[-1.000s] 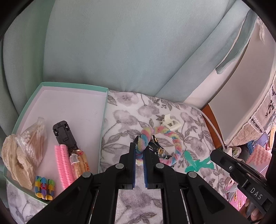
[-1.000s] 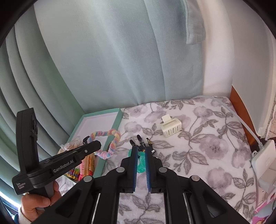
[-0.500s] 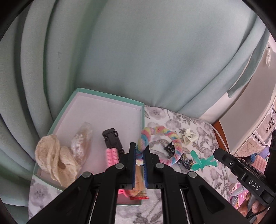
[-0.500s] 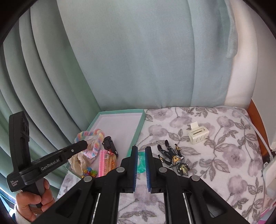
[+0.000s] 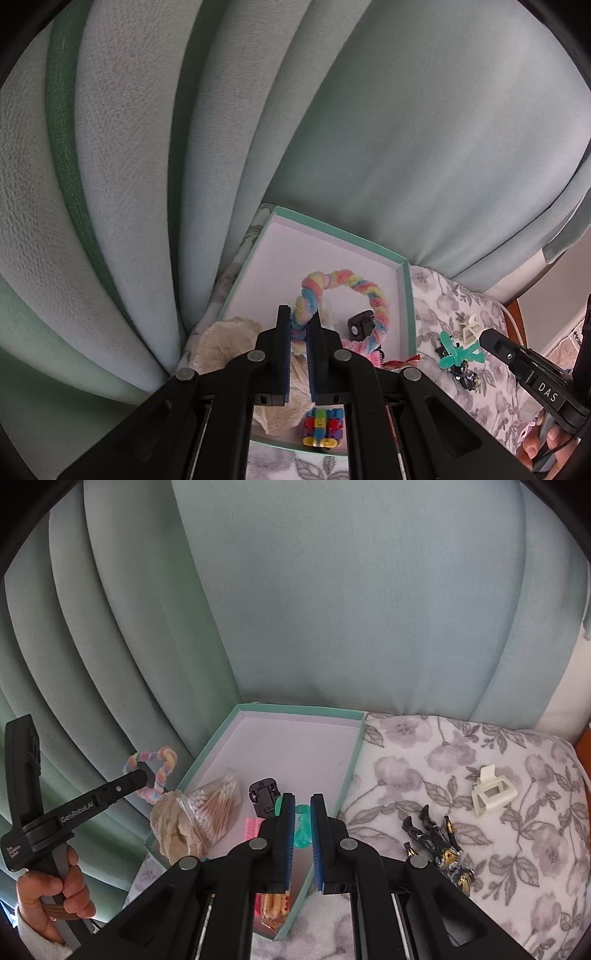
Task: Organize objects
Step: 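Lower the rainbow ring into the box with left tool while right tool lowers the green clip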
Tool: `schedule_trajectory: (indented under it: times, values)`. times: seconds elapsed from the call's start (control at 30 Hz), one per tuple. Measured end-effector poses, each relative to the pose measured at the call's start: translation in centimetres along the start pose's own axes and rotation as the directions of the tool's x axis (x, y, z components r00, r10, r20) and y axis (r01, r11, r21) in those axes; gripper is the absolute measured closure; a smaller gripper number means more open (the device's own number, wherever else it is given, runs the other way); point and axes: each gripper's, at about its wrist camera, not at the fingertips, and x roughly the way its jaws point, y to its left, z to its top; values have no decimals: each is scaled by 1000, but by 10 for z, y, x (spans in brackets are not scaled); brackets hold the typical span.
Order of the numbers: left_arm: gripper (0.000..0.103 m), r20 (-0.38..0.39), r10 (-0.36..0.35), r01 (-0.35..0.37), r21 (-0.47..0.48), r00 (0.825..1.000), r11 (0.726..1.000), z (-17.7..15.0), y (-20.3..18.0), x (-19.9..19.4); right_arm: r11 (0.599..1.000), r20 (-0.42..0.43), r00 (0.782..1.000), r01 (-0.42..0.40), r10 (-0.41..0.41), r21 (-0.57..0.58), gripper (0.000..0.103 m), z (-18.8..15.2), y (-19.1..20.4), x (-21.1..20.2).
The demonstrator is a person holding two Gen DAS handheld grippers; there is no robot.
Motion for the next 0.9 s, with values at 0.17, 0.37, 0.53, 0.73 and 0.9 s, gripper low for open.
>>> schedule_trajectory:
  times: [0.17, 0.37, 0.53, 0.73, 0.9]
  values:
    - [96, -6, 10, -10, 1, 1000, 1000, 6, 10, 11, 1000, -27, 1000, 13, -14, -28, 94, 8, 8, 25]
    - [96, -34, 35, -34, 18, 999, 999, 13, 8, 35, 998, -58, 998, 33, -35, -45, 94, 17, 8, 51]
    - [96, -54, 74, -72, 32, 996, 997, 15, 6, 55, 999, -72, 996, 41, -44, -31, 94, 19, 3, 69]
    - [96, -99, 107, -103, 38, 989, 994, 10, 7, 79, 999, -111, 993, 39, -40, -12, 94, 9, -2, 86]
    - [96, -141, 123, -120, 34, 982, 992, 8, 7, 97, 999, -128, 991, 33, -35, -15, 94, 3, -2, 90]
